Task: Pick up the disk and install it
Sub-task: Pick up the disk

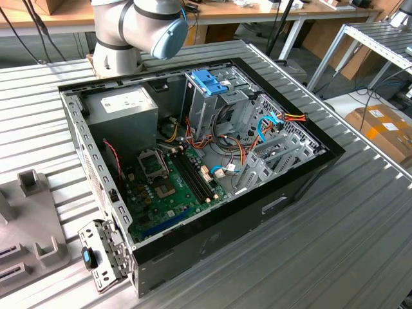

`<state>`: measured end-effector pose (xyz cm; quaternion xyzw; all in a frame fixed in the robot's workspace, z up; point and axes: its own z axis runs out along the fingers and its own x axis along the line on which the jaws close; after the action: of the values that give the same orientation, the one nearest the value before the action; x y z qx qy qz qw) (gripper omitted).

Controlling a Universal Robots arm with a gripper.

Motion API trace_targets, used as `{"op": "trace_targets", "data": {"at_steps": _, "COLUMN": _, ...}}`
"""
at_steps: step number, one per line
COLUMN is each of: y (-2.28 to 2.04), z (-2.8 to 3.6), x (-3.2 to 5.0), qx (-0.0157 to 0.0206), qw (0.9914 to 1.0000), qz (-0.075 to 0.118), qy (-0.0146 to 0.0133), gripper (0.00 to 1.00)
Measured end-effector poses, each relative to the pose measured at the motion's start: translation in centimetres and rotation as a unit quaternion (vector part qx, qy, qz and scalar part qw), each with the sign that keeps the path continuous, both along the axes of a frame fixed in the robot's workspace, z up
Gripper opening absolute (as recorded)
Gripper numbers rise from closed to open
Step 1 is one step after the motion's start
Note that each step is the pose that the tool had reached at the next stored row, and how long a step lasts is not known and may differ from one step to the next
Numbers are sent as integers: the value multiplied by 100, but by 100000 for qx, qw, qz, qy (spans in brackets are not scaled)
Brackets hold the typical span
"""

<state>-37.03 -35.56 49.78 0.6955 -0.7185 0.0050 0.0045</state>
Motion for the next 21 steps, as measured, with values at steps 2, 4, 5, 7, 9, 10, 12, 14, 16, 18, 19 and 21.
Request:
{"op": "trace_targets", "data": {"at_steps": 2, "y": 0, "z": 0, "x": 61, "qx": -1, "qw": 100000, "qz": 0, "qy": 4, "gripper": 35}}
{"op": "trace_targets", "data": {"at_steps": 4, "y": 0, "z": -1, "x": 120, "qx": 2, "qw": 100000, "qz": 2, "qy": -4, "gripper": 35}}
{"op": "trace_targets", "data": {"at_steps": 5, "y": 0, "z": 0, "x": 145, "qx": 0, "qw": 100000, "qz": 3, "qy": -2, "gripper": 35}}
{"op": "trace_targets", "data": {"at_steps": 7, "y": 0, "z": 0, "x": 212, "qx": -1, "qw": 100000, "qz": 3, "qy": 2, "gripper": 35}}
{"op": "trace_targets", "data": {"at_steps": 9, "y": 0, "z": 0, "x": 318, "qx": 0, "qw": 100000, "qz": 1, "qy": -2, "gripper": 35}}
{"op": "trace_targets", "data": {"at_steps": 10, "y": 0, "z": 0, "x": 382, "qx": 0, "qw": 100000, "qz": 3, "qy": 1, "gripper": 35}}
{"op": "trace_targets", "data": {"at_steps": 12, "y": 0, "z": 0, "x": 469, "qx": -2, "qw": 100000, "qz": 3, "qy": 1, "gripper": 35}}
{"op": "trace_targets", "data": {"at_steps": 14, "y": 0, "z": 0, "x": 530, "qx": 1, "qw": 100000, "qz": 3, "qy": -1, "gripper": 35}}
{"op": "trace_targets", "data": {"at_steps": 16, "y": 0, "z": 0, "x": 557, "qx": 0, "qw": 100000, "qz": 5, "qy": 2, "gripper": 35}}
{"op": "trace_targets", "data": {"at_steps": 18, "y": 0, "z": 0, "x": 557, "qx": 1, "qw": 100000, "qz": -7, "qy": -1, "gripper": 35}}
{"op": "trace_targets", "data": {"at_steps": 19, "y": 0, "z": 0, "x": 558, "qx": 2, "qw": 100000, "qz": -3, "qy": -2, "gripper": 35}}
{"op": "trace_targets", "data": {"at_steps": 21, "y": 1, "z": 0, "x": 562, "qx": 2, "qw": 100000, "qz": 0, "qy": -1, "gripper": 35}}
